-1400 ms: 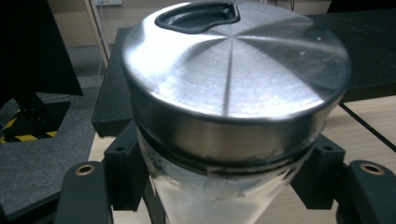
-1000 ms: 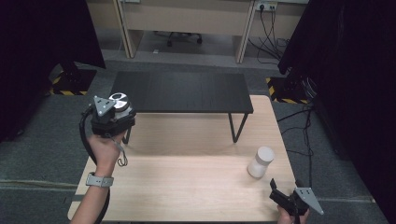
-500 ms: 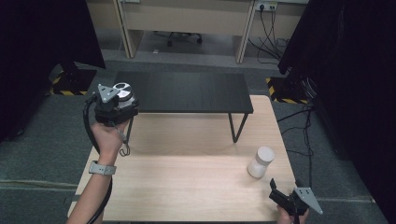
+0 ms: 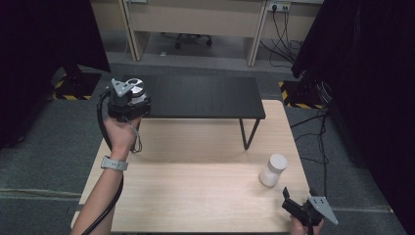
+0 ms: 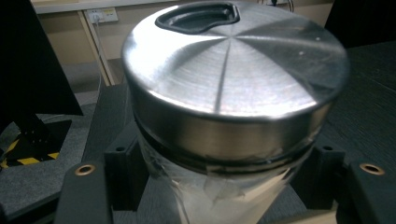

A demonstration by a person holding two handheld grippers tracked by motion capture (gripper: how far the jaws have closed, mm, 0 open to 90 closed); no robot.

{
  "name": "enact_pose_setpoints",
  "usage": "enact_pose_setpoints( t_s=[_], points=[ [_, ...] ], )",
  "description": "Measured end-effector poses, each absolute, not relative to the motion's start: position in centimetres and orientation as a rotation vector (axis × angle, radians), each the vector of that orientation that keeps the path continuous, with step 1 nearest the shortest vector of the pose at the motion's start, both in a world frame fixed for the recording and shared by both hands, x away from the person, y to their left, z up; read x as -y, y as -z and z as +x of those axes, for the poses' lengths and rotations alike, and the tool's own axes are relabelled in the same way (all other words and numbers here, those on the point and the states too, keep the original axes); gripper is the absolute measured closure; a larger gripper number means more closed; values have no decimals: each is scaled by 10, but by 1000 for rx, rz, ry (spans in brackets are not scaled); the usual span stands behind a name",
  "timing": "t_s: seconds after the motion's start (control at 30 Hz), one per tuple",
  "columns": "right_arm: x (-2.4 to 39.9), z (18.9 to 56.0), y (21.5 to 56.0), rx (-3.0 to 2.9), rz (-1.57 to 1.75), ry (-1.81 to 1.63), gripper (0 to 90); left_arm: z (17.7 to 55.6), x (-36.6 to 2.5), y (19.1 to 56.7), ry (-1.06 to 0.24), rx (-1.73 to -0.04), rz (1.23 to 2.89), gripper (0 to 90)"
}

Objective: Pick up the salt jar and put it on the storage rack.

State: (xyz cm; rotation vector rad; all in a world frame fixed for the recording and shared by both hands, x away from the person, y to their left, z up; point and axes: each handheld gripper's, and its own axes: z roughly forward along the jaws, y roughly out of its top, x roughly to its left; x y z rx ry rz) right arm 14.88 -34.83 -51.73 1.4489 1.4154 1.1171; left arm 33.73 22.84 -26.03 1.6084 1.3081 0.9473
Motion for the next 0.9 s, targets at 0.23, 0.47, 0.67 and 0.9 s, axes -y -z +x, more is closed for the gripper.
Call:
enact_pose_setpoints(
  t_s=[0.23,0.47,0.67,0.9],
  points=[
    [347,148,518,-1402,1453,-1114,3,359,-226,261,-945,-1315,1621,313],
    [346,149,518,-1397,1456,-1112,3,377,-225,261,-945,-1317,1621,312],
    [345,149,518,-1395,1458,-1107,3,389,-224,262,-940,-1316,1630,313],
    [344,149,517,-1395,1460,-1099,3,394,-225,263,-934,-1311,1636,312]
  ],
)
